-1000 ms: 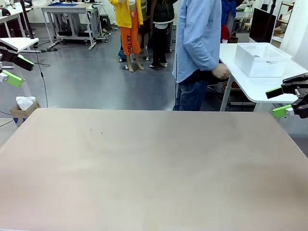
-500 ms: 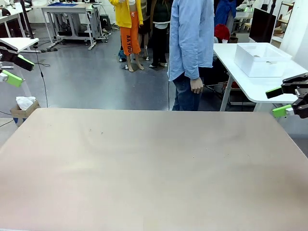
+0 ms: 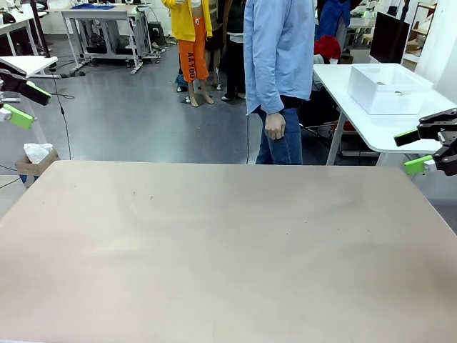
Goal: Stack the cups and store them in the basket.
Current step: Place the stack of Reusable plastic cups into the Pantry Basket.
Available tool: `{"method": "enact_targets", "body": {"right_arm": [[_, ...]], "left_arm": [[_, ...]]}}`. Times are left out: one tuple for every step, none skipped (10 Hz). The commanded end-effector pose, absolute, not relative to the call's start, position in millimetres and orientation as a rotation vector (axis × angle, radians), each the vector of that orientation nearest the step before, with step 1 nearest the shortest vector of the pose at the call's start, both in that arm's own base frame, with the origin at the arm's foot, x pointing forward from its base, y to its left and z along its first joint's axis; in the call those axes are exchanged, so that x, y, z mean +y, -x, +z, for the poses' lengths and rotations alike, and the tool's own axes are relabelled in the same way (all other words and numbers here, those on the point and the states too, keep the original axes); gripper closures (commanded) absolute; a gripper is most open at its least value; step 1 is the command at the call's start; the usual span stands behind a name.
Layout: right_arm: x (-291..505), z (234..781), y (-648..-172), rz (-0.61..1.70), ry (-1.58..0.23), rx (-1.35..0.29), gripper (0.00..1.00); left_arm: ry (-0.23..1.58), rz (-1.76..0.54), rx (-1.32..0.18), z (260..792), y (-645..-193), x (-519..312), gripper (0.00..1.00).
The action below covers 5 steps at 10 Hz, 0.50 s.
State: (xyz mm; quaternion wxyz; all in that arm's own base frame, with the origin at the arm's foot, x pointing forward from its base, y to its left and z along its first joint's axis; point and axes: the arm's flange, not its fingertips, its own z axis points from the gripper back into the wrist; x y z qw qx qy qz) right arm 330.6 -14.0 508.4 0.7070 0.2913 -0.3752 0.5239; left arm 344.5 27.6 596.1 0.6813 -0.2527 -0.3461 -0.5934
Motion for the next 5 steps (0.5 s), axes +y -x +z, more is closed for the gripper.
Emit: {"method": "enact_targets", "body": {"right_arm": [[-13.7,510.9,-331.8,1.16,-0.657,-0.846,0.0],[-13.7,510.9,-331.8,1.16,-0.657,-0.846,0.0],[-13.7,510.9,-331.8,1.16,-0.657,-0.846,0.0],[-13.7,510.9,-331.8,1.16,-0.657,-0.846,0.0],[-13.7,510.9,-331.8,1.16,-0.657,-0.846,0.0]], "left_arm": [[0.581,-1.33,-0.79,598.0,-343.0,25.6,0.04],[0.581,-1.33,-0.79,598.0,-343.0,25.6,0.04],[0.581,-1.33,-0.79,598.0,-343.0,25.6,0.04],[0.581,-1.33,-0.79,598.0,-343.0,25.6,0.04],[0.581,-1.33,-0.79,598.0,-343.0,25.6,0.04]]}}
